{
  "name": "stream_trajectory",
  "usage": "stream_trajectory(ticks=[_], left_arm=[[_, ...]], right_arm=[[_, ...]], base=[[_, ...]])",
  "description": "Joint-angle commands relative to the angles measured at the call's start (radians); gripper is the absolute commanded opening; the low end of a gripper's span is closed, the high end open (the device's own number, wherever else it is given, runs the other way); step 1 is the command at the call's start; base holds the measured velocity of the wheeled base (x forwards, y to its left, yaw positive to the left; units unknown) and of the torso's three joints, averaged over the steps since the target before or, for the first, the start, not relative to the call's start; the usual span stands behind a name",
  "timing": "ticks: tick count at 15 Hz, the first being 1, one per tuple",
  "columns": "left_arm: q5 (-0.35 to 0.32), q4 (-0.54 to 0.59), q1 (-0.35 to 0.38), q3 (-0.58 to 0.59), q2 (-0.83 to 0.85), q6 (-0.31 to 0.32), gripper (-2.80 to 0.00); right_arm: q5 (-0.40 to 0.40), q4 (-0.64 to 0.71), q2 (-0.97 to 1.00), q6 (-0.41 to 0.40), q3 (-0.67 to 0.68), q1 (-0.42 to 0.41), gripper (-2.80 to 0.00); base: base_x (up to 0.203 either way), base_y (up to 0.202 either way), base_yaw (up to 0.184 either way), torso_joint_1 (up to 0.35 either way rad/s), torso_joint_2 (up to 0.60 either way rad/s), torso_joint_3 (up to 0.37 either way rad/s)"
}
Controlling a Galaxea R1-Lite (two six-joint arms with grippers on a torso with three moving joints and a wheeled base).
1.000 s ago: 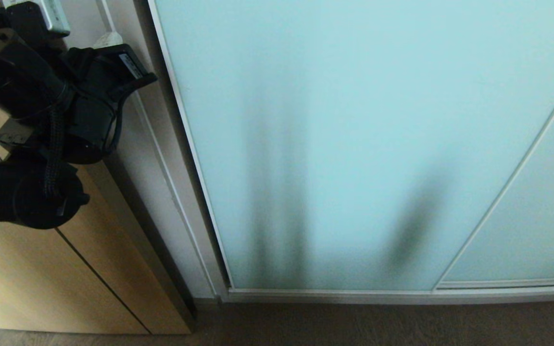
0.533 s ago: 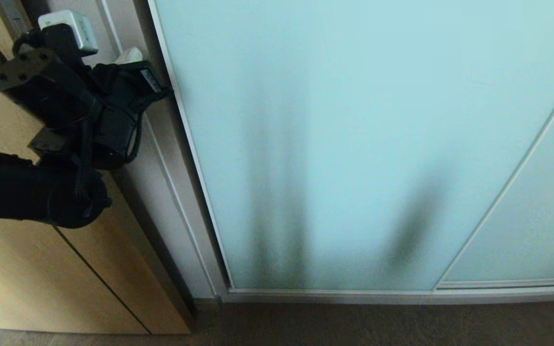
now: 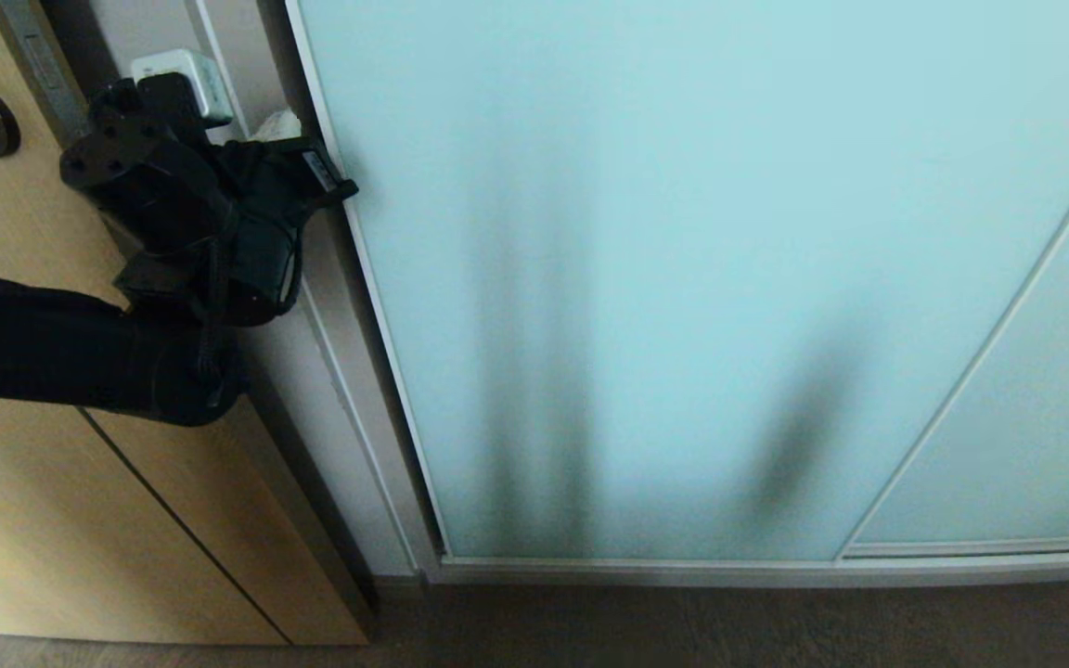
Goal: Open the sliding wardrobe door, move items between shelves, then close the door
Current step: Open the door
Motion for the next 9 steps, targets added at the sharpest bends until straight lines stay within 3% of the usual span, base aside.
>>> stream_trajectory(ticks=[1, 9], left_arm=[[0.003, -0.007, 0.002, -0.009, 0.025, 0.0, -2.8], [0.004, -0.008, 0.008, -0.069, 0.11, -0.003, -2.8]], right_arm=[[0.0, 0.0, -0.002, 0.0, 0.002, 0.0, -2.8], [0.0, 0.0, -0.002, 0.0, 0.002, 0.0, -2.8]], base=[[0.0, 0.0, 0.0, 0.0, 0.0, 0.0], [0.0, 0.0, 0.0, 0.0, 0.0, 0.0]])
